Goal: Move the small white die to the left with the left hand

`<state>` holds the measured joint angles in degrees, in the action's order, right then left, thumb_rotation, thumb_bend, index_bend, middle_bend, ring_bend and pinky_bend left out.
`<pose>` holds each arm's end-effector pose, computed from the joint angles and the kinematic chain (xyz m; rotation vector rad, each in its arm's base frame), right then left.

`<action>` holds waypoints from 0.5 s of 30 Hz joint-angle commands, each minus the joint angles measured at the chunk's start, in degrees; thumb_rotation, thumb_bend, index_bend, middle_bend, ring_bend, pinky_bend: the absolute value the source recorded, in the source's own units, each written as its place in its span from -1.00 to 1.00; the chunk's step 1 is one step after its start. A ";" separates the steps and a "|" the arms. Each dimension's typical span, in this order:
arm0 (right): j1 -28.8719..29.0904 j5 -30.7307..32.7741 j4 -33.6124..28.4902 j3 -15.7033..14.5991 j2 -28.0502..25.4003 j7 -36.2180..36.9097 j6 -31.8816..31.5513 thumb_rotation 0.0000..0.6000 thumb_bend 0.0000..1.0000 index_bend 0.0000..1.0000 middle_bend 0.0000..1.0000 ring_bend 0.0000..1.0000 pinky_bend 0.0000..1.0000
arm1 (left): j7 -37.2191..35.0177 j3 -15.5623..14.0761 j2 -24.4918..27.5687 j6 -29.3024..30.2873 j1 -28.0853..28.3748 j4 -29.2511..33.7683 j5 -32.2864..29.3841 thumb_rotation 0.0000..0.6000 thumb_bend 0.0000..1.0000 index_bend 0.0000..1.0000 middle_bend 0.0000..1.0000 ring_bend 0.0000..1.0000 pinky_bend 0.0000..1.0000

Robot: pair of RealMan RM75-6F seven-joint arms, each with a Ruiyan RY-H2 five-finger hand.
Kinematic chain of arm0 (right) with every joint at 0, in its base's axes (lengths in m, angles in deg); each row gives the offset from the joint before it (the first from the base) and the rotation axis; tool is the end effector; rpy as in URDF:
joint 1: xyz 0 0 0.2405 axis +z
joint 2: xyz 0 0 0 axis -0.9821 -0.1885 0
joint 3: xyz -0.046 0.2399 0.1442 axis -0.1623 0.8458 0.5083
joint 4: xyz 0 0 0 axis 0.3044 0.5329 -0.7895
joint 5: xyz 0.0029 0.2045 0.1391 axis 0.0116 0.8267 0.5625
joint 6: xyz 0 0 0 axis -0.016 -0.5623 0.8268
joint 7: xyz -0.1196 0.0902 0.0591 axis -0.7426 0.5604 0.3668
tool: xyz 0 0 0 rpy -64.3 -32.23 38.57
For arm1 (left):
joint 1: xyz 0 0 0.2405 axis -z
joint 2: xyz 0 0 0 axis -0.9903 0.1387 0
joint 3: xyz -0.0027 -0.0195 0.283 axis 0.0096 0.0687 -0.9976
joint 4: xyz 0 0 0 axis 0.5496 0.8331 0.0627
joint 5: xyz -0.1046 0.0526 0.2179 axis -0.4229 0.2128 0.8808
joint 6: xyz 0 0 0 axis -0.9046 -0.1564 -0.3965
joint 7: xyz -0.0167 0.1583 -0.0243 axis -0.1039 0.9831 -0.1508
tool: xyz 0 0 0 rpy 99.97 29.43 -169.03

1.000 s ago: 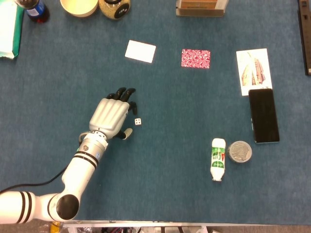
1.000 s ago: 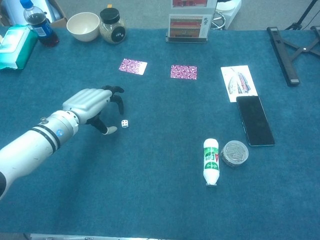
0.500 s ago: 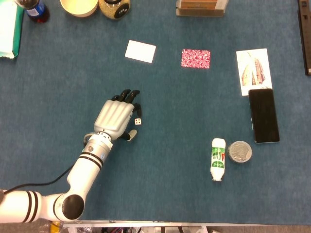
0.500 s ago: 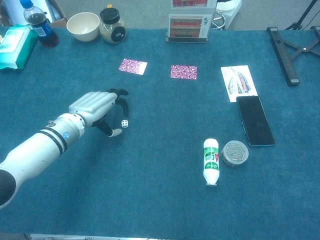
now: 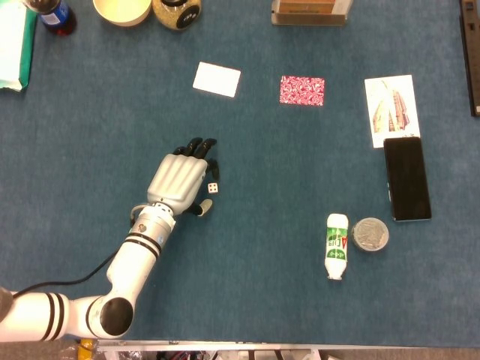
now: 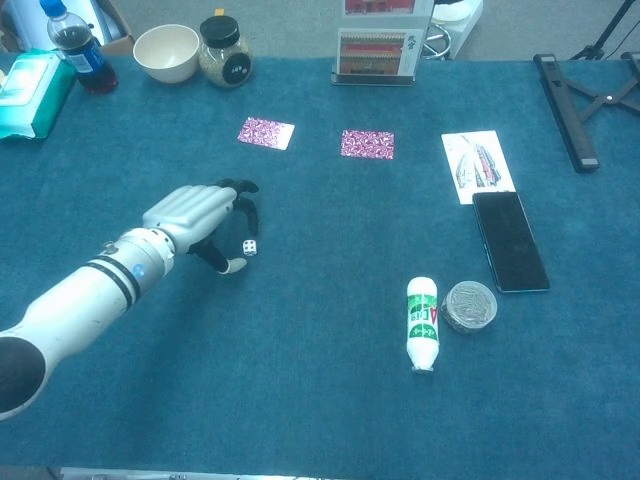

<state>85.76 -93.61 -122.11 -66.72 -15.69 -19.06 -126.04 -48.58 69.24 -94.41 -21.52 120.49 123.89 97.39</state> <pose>-0.3272 -0.1907 0.2031 1.5353 -0.7132 0.3723 -0.1562 0.2922 -0.1282 -1.8781 -1.2095 -0.7314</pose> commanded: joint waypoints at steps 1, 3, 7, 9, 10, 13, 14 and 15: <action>-0.16 -0.64 -0.42 0.20 -0.28 0.65 -0.57 1.00 -0.99 0.09 -0.18 -0.39 -0.32 | -0.11 0.03 -0.23 -0.20 0.05 -0.54 -0.42 1.00 -0.47 -0.18 -0.86 -0.91 -0.60; -0.23 -0.89 -0.55 0.19 -0.44 0.63 -0.72 1.00 -0.99 0.09 -0.18 -0.39 -0.32 | -0.23 0.06 -0.40 -0.36 0.08 -0.97 -0.65 1.00 -0.47 -0.18 -0.86 -0.91 -0.60; -0.29 -0.72 -0.71 0.19 -0.59 0.34 -0.64 1.00 -0.99 0.09 -0.18 -0.39 -0.32 | -0.45 0.10 -0.78 -0.76 0.21 -1.92 -0.97 1.00 -0.47 -0.16 -0.86 -0.91 -0.60; -0.29 -0.63 -0.60 0.24 -0.57 0.35 -0.61 1.00 -0.99 0.09 -0.18 -0.39 -0.32 | -0.64 0.18 -0.93 -0.85 0.23 -2.22 -1.05 1.00 -0.47 -0.16 -0.86 -0.91 -0.60; -0.29 -0.58 -0.54 0.27 -0.56 0.34 -0.59 1.00 -0.99 0.09 -0.18 -0.39 -0.32 | -0.78 0.24 -1.03 -0.85 0.22 -2.35 -1.05 1.00 -0.47 -0.15 -0.86 -0.91 -0.60; -0.30 -0.56 -0.50 0.29 -0.56 0.29 -0.56 1.00 -0.99 0.09 -0.18 -0.39 -0.32 | -1.06 0.36 -1.22 -0.80 0.23 -2.61 -0.87 1.00 -0.47 -0.12 -0.86 -0.91 -0.60; -0.34 -0.59 -0.52 0.29 -0.56 0.28 -0.61 1.00 -0.99 0.09 -0.18 -0.39 -0.32 | -1.24 0.49 -1.34 -0.77 0.24 -2.72 -0.81 1.00 -0.47 -0.11 -0.86 -0.91 -0.60; -0.37 -0.59 -0.57 0.30 -0.59 0.28 -0.65 1.00 -0.99 0.09 -0.18 -0.39 -0.32 | -1.33 0.57 -1.41 -0.76 0.25 -2.79 -0.79 1.00 -0.47 -0.10 -0.86 -0.91 -0.60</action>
<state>85.39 -94.20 -122.67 -66.43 -16.27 -18.78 -126.69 -49.84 69.75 -95.77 -22.29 120.73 121.16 96.58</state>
